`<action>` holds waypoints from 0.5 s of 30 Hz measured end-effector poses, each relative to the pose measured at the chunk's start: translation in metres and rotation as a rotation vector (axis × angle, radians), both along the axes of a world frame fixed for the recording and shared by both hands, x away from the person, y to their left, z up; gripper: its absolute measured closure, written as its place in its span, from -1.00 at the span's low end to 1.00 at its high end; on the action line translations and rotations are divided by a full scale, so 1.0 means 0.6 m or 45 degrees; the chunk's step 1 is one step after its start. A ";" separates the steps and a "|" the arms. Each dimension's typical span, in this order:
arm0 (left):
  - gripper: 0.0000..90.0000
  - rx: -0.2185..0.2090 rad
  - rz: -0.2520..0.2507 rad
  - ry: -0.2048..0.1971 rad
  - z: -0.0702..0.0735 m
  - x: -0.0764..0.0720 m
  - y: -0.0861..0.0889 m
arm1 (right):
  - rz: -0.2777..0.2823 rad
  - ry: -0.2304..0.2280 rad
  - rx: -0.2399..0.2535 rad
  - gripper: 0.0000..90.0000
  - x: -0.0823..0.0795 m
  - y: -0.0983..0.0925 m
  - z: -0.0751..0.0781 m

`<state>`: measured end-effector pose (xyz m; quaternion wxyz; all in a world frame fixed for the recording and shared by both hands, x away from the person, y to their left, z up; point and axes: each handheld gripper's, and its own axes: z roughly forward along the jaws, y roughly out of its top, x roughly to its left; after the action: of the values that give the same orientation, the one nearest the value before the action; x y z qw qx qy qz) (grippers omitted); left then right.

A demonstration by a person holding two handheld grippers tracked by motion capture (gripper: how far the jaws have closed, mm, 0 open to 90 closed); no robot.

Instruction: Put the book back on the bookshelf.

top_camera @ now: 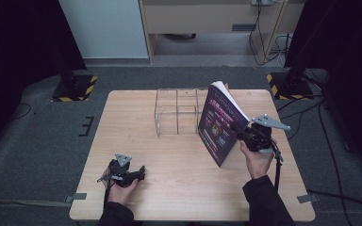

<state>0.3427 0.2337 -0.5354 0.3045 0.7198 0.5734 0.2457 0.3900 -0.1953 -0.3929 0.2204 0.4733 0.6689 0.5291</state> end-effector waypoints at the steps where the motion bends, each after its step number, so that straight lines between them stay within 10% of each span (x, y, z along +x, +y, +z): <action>1: -0.74 0.000 0.000 0.000 0.000 0.000 0.000 | -0.002 -0.005 0.000 0.84 -0.001 0.002 0.001; 15: -0.74 -0.001 0.000 -0.001 0.000 0.000 0.000 | -0.076 -0.081 -0.027 0.84 0.027 0.046 0.022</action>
<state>0.3427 0.2336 -0.5355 0.3049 0.7195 0.5736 0.2457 0.4059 -0.1677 -0.3798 0.2623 0.4737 0.6527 0.5298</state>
